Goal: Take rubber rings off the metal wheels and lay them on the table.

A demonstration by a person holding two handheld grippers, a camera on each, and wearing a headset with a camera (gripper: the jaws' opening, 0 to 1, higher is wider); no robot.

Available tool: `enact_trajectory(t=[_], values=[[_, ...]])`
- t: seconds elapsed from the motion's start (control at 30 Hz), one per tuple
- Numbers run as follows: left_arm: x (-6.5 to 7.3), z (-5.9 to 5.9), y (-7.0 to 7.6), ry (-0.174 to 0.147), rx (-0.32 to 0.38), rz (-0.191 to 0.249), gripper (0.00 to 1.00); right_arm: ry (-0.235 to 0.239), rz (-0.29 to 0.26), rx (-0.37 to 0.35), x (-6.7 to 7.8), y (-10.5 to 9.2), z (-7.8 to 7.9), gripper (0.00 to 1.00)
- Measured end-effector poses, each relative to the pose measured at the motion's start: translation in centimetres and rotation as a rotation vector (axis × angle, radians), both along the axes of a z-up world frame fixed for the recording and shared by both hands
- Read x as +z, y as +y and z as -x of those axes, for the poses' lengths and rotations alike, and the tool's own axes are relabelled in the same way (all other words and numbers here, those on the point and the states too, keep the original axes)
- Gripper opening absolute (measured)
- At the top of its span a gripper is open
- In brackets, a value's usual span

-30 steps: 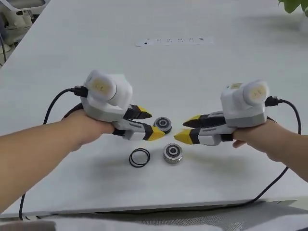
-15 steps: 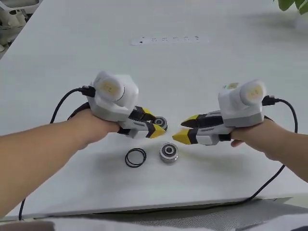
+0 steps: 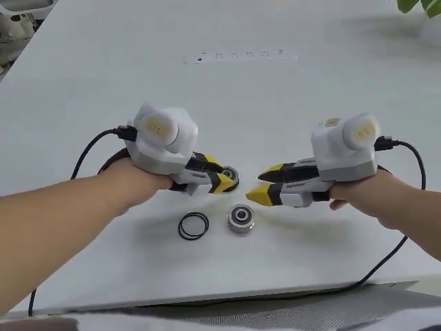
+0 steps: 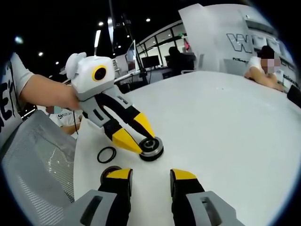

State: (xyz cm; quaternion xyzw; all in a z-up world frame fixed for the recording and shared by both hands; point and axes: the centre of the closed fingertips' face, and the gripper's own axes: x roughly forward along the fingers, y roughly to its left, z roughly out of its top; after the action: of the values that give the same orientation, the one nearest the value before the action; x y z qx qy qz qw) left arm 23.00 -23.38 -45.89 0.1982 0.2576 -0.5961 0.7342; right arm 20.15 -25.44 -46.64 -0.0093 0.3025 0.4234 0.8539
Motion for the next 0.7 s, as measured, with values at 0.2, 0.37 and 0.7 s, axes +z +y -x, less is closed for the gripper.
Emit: enact_trajectory(t=[0.2,0.37,0.7], values=[[0.1,-0.4,0.1,-0.004,0.032,0.001,0.08,-0.003,-0.002,0.006,0.1,0.3,-0.1,0.3],[0.0,-0.6,0.1,-0.022,0.037,-0.005,0.07,-0.007,-0.001,0.009,0.2,0.6,-0.2,0.3],[0.0,0.3,0.1,-0.026,0.075,0.003,0.07,-0.029,0.023,0.03,0.0,1.5,-0.3,0.27]])
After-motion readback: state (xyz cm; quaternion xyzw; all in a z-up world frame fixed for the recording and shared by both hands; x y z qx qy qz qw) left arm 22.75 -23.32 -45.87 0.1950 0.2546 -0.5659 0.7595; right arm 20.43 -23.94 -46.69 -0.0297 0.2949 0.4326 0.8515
